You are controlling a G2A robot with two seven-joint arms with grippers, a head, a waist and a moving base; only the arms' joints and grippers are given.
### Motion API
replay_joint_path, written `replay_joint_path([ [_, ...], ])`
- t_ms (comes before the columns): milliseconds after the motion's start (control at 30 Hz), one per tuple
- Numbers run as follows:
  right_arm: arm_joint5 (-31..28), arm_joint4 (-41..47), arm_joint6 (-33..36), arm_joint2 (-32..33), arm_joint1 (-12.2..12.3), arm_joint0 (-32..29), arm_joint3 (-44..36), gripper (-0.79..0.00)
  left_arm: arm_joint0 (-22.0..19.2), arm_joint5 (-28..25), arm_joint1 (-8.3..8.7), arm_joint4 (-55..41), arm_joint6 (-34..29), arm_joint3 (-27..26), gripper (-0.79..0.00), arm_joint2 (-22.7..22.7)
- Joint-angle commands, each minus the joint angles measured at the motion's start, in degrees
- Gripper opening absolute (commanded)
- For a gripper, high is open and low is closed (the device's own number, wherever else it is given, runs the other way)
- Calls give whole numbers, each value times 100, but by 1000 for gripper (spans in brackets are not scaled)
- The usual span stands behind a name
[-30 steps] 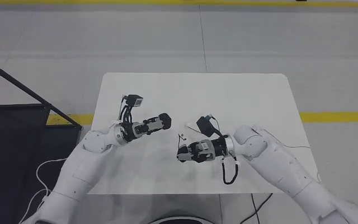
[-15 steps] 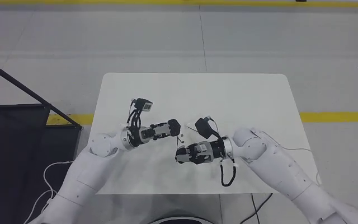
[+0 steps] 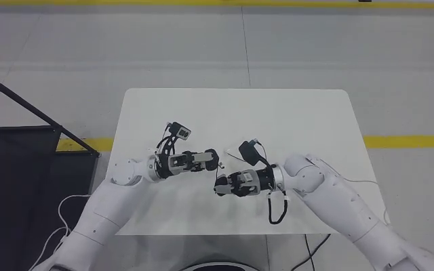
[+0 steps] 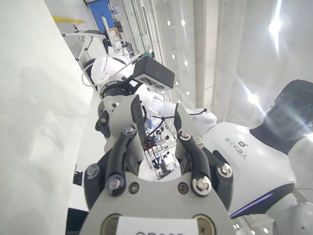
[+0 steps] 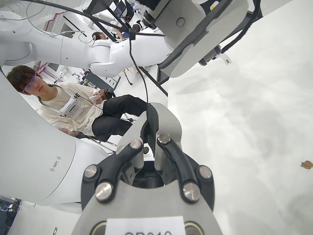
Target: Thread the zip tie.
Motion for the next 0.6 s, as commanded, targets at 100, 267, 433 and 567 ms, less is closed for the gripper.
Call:
replay_joint_path([
  [100, 10, 27, 43, 20, -18, -5, 19, -785, -64, 118, -41, -211, -305, 171, -440, 32],
  [267, 20, 53, 77, 44, -36, -15, 36, -785, -121, 184, -93, -338, -453, 283, -446, 80],
  [433, 26, 54, 120, 67, -51, -23, 41, -785, -183, 203, -156, -332, -467, 366, -465, 171],
  [567, 17, 51, 141, 94, -59, -40, 35, -785, -220, 228, -200, -379, -463, 435, -493, 201],
])
